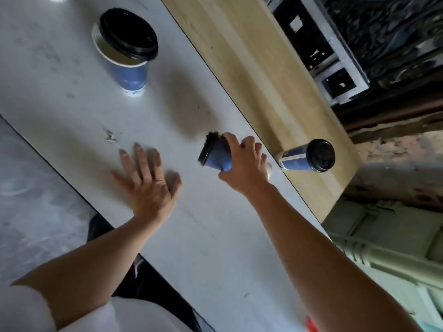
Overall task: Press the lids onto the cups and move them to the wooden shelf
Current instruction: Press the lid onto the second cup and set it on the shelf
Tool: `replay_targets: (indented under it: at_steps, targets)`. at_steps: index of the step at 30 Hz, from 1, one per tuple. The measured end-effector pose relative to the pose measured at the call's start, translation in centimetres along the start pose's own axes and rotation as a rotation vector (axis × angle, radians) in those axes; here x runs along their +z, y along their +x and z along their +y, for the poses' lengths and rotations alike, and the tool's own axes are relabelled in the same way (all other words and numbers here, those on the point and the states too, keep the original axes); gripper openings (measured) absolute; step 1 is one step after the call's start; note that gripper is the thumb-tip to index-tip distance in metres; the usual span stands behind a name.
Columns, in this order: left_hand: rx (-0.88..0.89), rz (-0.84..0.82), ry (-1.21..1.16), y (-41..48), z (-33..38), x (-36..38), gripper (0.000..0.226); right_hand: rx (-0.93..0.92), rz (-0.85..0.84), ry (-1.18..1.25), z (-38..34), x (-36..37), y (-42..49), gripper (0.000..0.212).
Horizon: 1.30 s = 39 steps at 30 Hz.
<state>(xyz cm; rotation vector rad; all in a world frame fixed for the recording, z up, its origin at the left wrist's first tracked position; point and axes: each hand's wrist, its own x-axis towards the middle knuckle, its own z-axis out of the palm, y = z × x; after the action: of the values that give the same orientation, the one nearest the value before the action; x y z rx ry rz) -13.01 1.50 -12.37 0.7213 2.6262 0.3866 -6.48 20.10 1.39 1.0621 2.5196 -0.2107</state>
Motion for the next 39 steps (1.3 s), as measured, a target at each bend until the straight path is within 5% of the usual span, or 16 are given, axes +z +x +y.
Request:
replay_targets:
  at_steps: [6, 10, 15, 21, 28, 35, 39]
  targets:
    - [0.002, 0.111, 0.005, 0.0, 0.1, 1.0, 0.086, -0.260, 0.114, -0.742, 3.5, -4.8, 1.1, 0.094]
    - [-0.022, 0.121, 0.012, 0.0, 0.0, 1.0, 0.086, -0.298, 0.233, -0.958, 4.2, -9.1, 1.0, 0.106]
    - [-0.004, 0.166, -0.003, -0.2, 0.1, 0.5, 0.083, -0.212, 0.329, -1.063, 4.6, -13.7, 0.8, 0.088]
    - [-0.025, 0.176, 0.041, -0.3, 0.3, 0.0, 0.084, -0.206, 0.229, -1.134, 3.5, -14.6, 1.1, 0.068]
    - [-0.037, 0.134, 0.081, -0.2, 0.3, 0.0, 0.085, -0.280, 0.283, -1.144, 0.6, -11.8, 1.8, 0.074]
    - [-0.030, 0.110, 0.081, -0.1, 0.1, 0.2, 0.089, -0.066, -0.155, -1.154, 0.8, -12.1, 1.4, 0.037]
    - [-0.034, 0.090, 0.084, -0.2, 0.1, 0.2, 0.089, -0.029, -0.539, -0.724, 0.0, -12.4, 2.0, 0.068]
